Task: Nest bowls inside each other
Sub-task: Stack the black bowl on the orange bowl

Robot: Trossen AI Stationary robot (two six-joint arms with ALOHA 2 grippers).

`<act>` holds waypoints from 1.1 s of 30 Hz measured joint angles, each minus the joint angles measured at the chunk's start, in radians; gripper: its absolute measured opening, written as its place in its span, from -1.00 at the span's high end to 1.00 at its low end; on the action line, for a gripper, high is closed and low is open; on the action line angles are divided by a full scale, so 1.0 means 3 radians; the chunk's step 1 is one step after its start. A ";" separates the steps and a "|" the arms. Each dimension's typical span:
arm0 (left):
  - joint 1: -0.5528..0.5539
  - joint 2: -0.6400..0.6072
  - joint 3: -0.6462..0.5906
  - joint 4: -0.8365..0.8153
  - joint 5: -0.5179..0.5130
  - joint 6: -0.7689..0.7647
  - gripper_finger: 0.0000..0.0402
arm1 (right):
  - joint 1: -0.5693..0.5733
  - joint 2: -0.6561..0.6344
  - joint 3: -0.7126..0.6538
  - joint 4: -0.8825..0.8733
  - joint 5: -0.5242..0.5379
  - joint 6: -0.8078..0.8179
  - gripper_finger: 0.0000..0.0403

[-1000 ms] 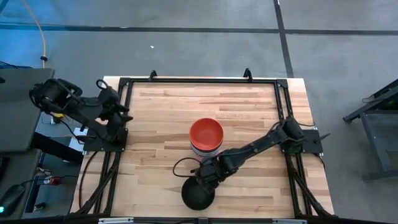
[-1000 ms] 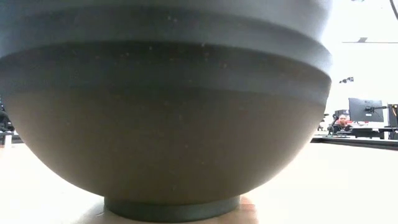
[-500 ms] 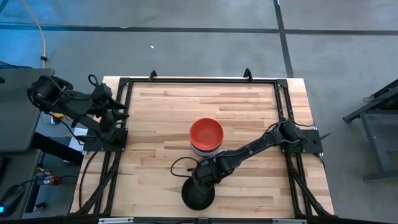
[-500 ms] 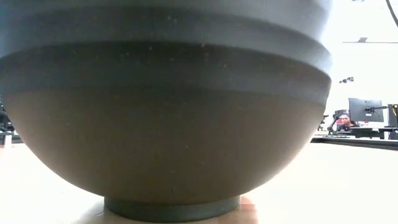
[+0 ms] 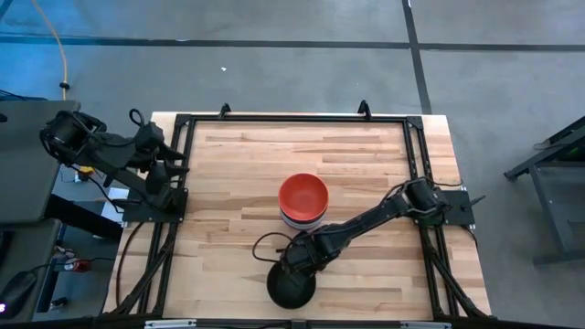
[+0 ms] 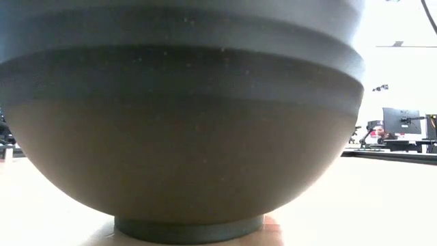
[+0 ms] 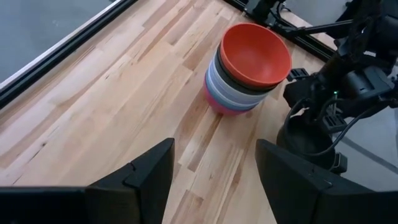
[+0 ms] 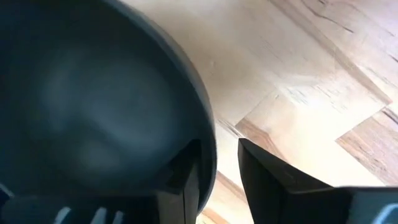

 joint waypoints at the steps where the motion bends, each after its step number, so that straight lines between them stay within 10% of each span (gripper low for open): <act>1: 0.0000 0.0000 0.0000 0.0000 0.0000 0.0001 -0.05 | 0.0000 0.0005 0.0000 -0.0005 0.0001 0.0029 0.53; 9: 0.0000 0.0000 0.0000 0.0001 0.0013 0.0026 -0.05 | 0.0000 0.0007 0.0002 -0.0027 0.0035 0.0088 0.96; 33: 0.0001 0.0000 0.0000 0.0012 -0.0031 0.0263 -0.05 | -0.0174 -0.1076 0.0006 -0.0731 -0.0242 0.0091 1.00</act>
